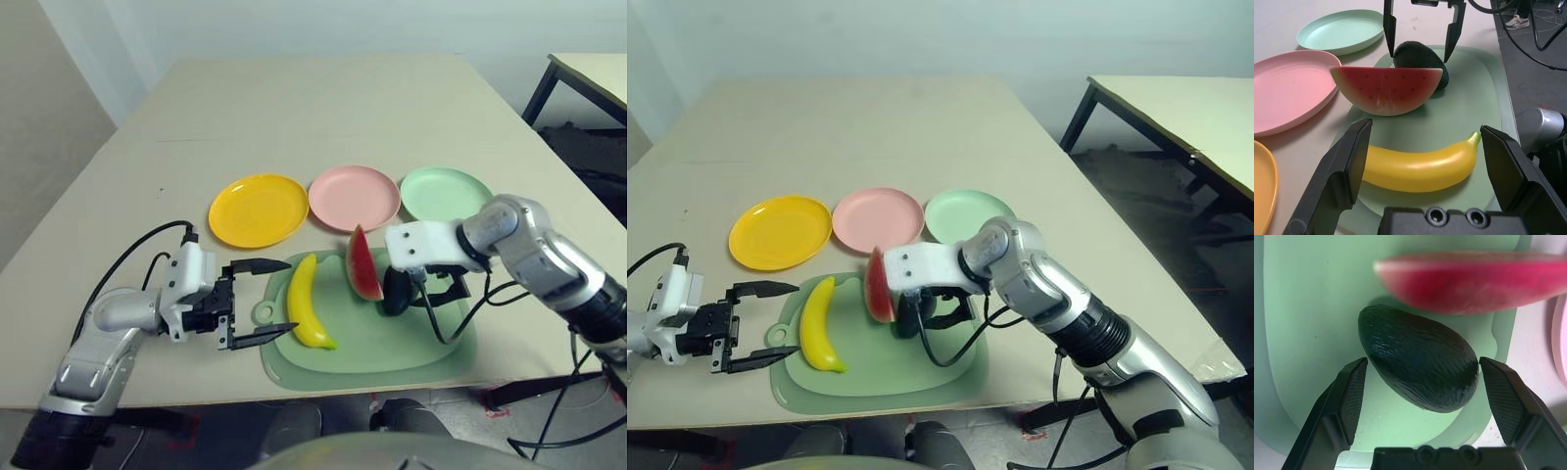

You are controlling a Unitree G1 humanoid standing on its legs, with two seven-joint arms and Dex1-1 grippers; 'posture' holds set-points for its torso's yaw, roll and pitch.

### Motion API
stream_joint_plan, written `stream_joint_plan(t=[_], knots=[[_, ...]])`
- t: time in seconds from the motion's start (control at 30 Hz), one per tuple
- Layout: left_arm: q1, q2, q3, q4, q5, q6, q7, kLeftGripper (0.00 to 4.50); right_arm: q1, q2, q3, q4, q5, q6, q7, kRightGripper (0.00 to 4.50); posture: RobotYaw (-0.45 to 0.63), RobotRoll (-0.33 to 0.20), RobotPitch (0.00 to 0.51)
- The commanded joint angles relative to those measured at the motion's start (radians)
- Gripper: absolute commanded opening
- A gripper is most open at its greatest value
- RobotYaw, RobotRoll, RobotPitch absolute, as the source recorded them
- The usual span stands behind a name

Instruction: Place the fruits into color-matched plates.

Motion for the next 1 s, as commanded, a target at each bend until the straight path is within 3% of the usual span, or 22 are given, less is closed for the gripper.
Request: stream_joint_plan(t=[0.03,0.77,0.87,1.0], knots=[[0.009,0.006,-0.008,-0.008,0.015,-0.010,-0.003,4.50,0.005,0.008,0.026,0.017,-0.012,-0.032,-0.004,4.47,0.13,0.000,0.000],[0.020,0.001,-0.010,-0.002,0.025,-0.037,-0.003,4.50,0.017,0.015,0.032,0.073,-0.042,-0.091,-0.013,4.47,0.13,0.000,0.000],[0.020,-0.001,-0.011,0.001,0.026,-0.041,-0.002,4.50,0.018,0.011,0.029,0.074,-0.040,-0.091,-0.011,4.01,0.12,0.000,0.001],[0.017,-0.004,-0.014,0.005,0.028,-0.045,-0.001,4.50,0.019,0.009,0.027,0.077,-0.041,-0.092,-0.010,2.64,0.13,0.000,0.001]])
